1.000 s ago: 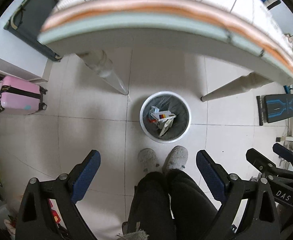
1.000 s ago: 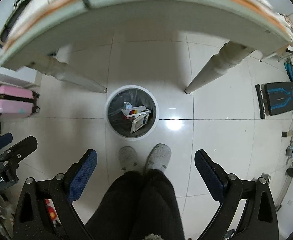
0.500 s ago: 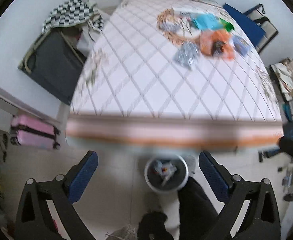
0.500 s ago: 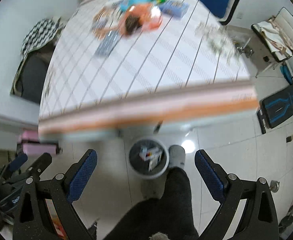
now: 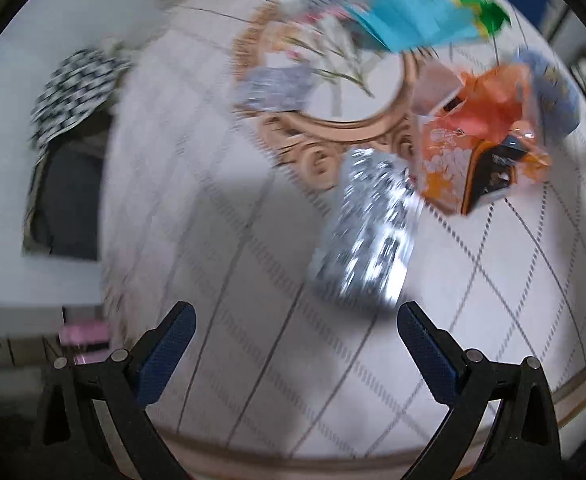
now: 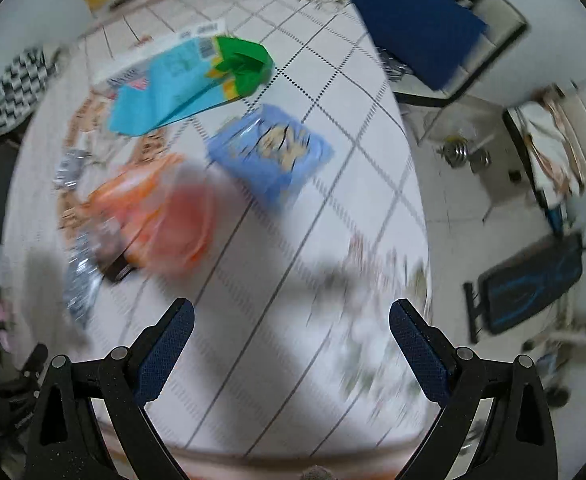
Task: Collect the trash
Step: 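Grasp the silver blister pack with the left tool while the right tool grasps the blue snack bag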
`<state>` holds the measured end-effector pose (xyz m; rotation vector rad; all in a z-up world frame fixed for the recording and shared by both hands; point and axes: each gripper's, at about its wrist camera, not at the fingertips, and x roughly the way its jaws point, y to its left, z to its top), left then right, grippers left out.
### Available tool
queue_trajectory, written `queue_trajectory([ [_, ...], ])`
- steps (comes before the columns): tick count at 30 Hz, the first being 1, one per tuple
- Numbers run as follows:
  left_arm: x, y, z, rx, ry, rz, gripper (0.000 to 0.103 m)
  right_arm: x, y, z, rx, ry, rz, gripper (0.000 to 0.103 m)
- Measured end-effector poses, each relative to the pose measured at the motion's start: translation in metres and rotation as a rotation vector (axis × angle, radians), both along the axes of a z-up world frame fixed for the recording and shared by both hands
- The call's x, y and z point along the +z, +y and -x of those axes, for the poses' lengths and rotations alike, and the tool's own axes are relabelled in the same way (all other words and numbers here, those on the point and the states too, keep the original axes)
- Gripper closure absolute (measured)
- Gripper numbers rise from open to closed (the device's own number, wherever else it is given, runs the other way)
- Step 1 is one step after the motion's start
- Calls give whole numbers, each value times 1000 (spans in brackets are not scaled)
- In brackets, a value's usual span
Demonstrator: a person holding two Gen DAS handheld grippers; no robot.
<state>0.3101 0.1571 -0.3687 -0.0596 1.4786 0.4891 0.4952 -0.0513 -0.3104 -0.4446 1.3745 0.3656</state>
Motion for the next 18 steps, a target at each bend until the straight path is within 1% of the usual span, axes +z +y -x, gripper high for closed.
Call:
queue_trajectory([
  [3, -23, 6, -26, -66, 61, 43, 1, -21, 17, -30, 90, 19, 50, 4],
  [5, -33, 6, -38, -110, 81, 61, 1, -32, 29, -46, 142, 20, 77, 4],
  [7, -37, 6, -45, -130, 86, 89, 2, -40, 39, -58, 174, 26, 87, 4],
  [8, -35, 7, -47, -133, 76, 98, 8, -45, 44, -64, 189, 31, 87, 4],
  [9, -34, 7, -49, -135, 62, 122, 11, -50, 49, -68, 202, 36, 90, 4],
  [10, -33, 9, -49, -122, 69, 145, 16, -55, 54, -73, 209, 36, 95, 4],
  [11, -32, 12, -47, -103, 64, 180, 27, -60, 57, -77, 212, 42, 92, 4],
  [13, -29, 16, -43, -47, 42, 246, 38, -65, 59, -81, 201, 47, 88, 12],
  [14, -28, 20, -39, -3, 33, 254, 38, -67, 58, -82, 184, 54, 83, 24],
  [16, -26, 25, -28, 81, 14, 268, 38, -69, 51, -82, 145, 65, 74, 29],
  [17, -25, 26, -22, 128, 5, 274, 38, -68, 44, -81, 113, 80, 63, 34],
  [18, -25, 27, -15, 169, -1, 285, 38, -66, 36, -78, 77, 99, 49, 36],
])
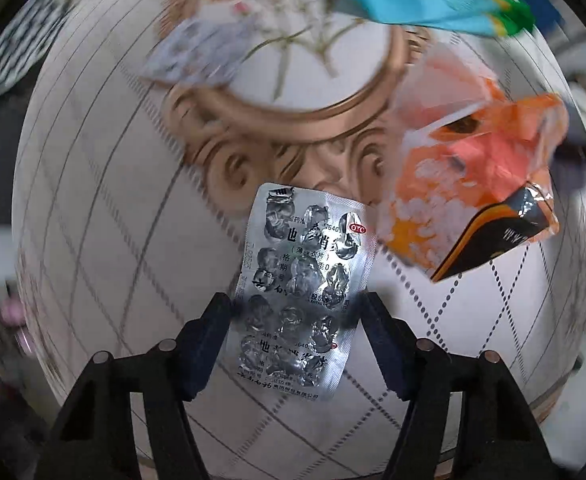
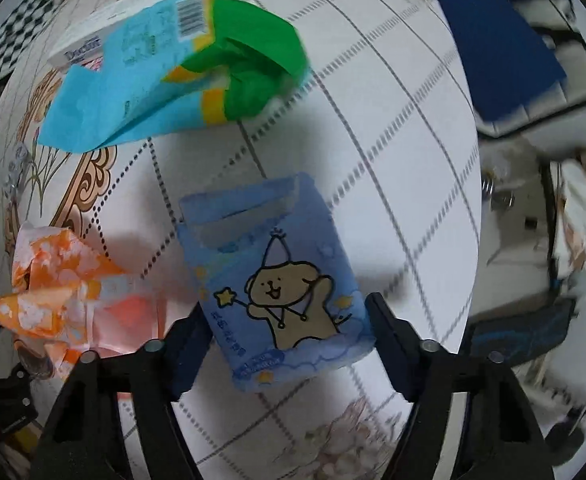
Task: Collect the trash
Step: 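Grasp the silver blister pack with the left tool while the right tool grasps the blue snack bag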
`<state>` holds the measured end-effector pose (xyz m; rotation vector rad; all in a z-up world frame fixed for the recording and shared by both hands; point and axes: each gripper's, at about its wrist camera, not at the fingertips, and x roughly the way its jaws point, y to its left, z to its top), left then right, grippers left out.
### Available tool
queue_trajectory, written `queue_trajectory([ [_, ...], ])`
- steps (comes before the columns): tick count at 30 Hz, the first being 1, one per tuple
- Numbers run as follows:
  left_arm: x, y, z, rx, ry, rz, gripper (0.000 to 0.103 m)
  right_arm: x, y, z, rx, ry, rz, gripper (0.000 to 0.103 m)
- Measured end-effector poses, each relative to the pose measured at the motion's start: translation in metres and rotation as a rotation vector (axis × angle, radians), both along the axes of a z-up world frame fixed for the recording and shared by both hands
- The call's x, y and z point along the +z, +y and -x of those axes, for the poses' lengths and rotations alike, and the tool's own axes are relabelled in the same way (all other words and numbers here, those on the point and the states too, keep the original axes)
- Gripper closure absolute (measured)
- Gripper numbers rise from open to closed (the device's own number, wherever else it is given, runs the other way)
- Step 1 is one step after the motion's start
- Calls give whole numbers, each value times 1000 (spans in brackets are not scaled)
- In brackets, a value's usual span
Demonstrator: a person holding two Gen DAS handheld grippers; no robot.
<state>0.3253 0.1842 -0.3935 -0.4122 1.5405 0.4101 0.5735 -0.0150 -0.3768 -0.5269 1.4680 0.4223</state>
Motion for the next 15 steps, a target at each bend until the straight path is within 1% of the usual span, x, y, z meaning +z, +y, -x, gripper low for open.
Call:
queue_trajectory([
  [1, 1, 1, 8, 50, -3, 17, 38, 0, -3, 1, -22, 13, -5, 37],
  [4, 2, -2, 34, 172, 7, 51, 39, 2, -36, 19, -134, 78, -14, 37],
  [6, 1, -5, 45, 204, 13, 67, 38, 0, -50, 33, -167, 123, -17, 37],
  [8, 0, -10, 47, 165, 24, 38, 36, -6, -60, 47, -177, 174, -12, 36],
  [10, 2, -17, 47, 126, 23, 1, 34, -12, -61, 55, -160, 192, -1, 29],
  [11, 2, -17, 46, 118, 23, -1, 35, -13, -61, 56, -158, 184, -4, 27],
  [13, 3, -17, 45, 110, 20, 10, 38, -13, -57, 58, -132, 148, 3, 27],
  [15, 4, -21, 40, 81, 16, -9, 39, -14, -49, 61, -103, 107, 16, 27],
])
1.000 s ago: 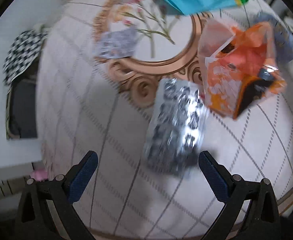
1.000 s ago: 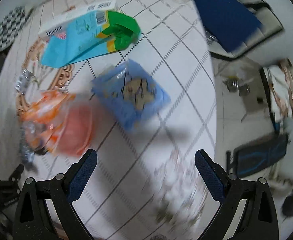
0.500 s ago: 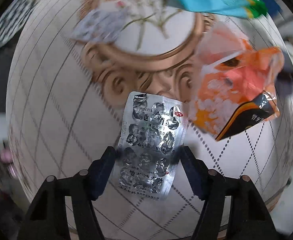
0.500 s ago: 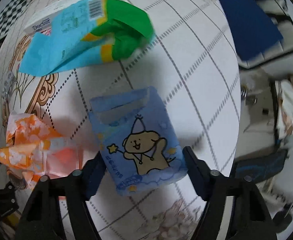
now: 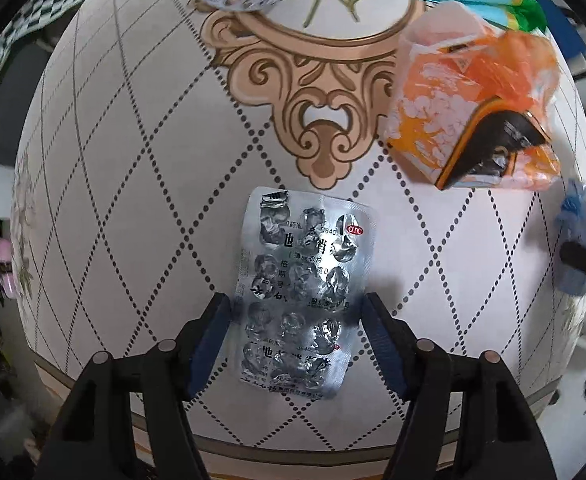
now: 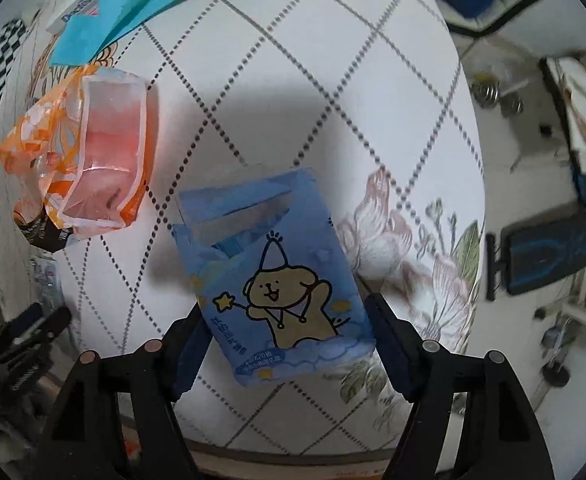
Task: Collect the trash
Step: 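Grasp the silver blister pack with the left tool while the right tool grasps the blue snack bag, then lower both held items into the trash bin and open both tools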
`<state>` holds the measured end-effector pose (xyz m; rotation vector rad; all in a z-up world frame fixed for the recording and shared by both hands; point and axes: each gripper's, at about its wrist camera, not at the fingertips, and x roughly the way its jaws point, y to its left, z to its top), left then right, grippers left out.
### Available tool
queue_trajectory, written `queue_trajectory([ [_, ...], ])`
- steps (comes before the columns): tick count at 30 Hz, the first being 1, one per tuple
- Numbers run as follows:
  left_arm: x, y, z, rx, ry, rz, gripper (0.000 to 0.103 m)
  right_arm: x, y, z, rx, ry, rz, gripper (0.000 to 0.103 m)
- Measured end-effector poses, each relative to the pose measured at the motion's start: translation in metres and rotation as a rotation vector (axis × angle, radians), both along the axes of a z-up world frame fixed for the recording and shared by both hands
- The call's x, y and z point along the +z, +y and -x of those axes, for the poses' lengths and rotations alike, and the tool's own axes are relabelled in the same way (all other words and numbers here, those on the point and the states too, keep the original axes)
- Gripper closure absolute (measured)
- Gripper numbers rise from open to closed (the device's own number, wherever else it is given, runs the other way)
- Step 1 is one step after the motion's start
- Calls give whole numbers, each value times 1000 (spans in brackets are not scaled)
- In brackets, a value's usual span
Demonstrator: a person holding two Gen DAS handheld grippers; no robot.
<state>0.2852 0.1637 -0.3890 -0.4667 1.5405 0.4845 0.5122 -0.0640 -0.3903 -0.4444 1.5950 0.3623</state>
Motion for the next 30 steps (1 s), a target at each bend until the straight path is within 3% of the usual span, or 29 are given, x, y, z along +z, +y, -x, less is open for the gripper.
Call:
queue_trajectory([
  [2, 2, -6, -5, -18, 1, -22, 39, -3, 9, 4, 14, -16, 11, 27],
  [7, 12, -29, -19, -20, -18, -46, 39, 6, 23, 16, 36, -71, 3, 52],
  [15, 73, -46, 5, -10, -121, -115, 39, 34, 21, 52, 16, -86, -90, 72],
  [23, 128, -62, 58, -16, -253, -150, 39, 77, 5, 120, -2, -133, -206, 81],
  [30, 135, -65, 122, -60, -367, -130, 39, 129, -20, 214, -40, -198, -312, 82],
])
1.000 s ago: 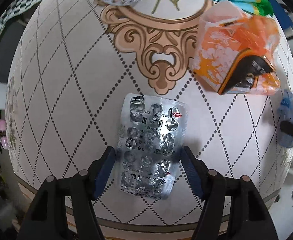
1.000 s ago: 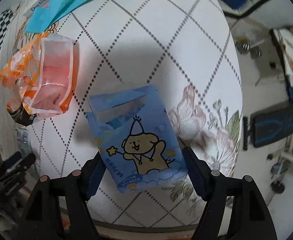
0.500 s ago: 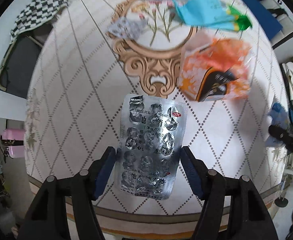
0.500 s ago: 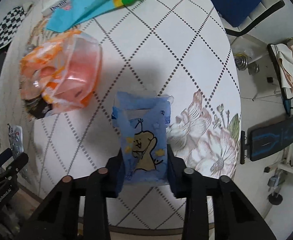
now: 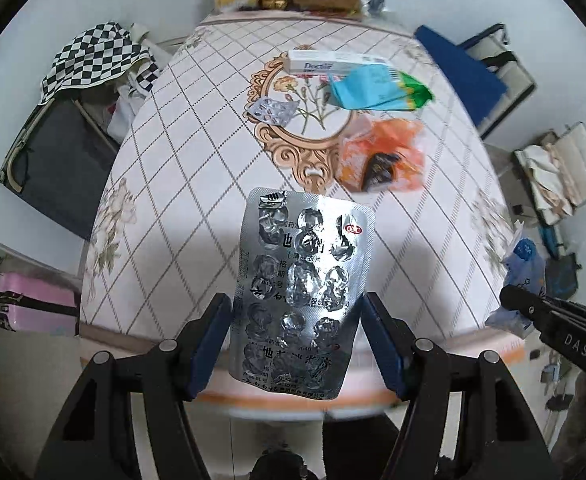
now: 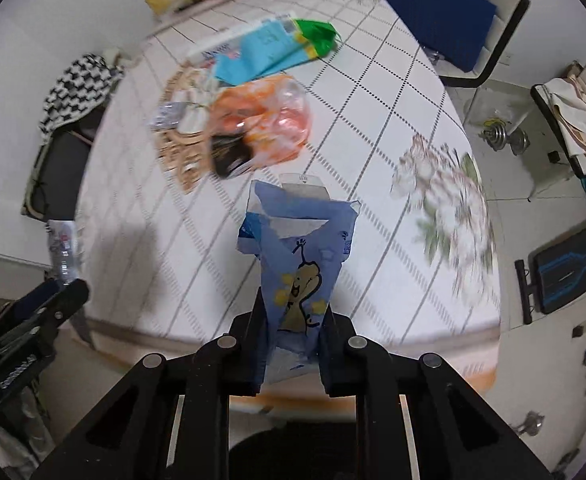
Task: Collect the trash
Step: 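Lower both held items into the trash bin and open both tools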
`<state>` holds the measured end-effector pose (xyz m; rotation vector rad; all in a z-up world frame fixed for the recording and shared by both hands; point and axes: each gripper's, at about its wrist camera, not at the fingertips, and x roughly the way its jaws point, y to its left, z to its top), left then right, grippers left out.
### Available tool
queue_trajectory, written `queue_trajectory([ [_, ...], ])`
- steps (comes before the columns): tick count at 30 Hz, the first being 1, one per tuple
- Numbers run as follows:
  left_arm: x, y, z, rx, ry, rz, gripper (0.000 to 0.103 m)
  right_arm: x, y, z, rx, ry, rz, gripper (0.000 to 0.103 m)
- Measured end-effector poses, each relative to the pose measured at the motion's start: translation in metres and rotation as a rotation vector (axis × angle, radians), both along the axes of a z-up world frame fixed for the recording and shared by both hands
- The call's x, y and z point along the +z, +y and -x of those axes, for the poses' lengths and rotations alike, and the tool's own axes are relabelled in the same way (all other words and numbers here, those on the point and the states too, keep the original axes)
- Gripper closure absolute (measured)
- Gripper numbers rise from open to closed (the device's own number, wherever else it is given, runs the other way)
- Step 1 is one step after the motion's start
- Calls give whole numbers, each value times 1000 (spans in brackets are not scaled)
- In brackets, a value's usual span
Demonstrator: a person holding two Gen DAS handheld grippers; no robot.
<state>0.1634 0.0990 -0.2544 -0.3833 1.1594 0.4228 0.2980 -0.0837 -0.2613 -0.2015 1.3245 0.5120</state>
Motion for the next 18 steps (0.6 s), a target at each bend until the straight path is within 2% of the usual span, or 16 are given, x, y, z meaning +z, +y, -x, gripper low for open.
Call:
queue_trajectory([
  [4, -3, -13, 46, -32, -19, 51, 39, 17, -19, 68, -32, -20, -42, 82],
  [8, -26, -21, 90, -27, 11, 143, 39, 7, -43, 139, -56, 31, -61, 82],
  [13, -77, -32, 138, 14, 90, 263, 39, -45, -65, 197, -56, 148, -30, 82],
  [16, -124, -35, 157, 58, 148, 330, 39, -95, -74, 221, -49, 226, -6, 82],
  [18, -159, -37, 164, 81, 185, 366, 39, -139, -79, 233, -46, 285, 8, 82],
])
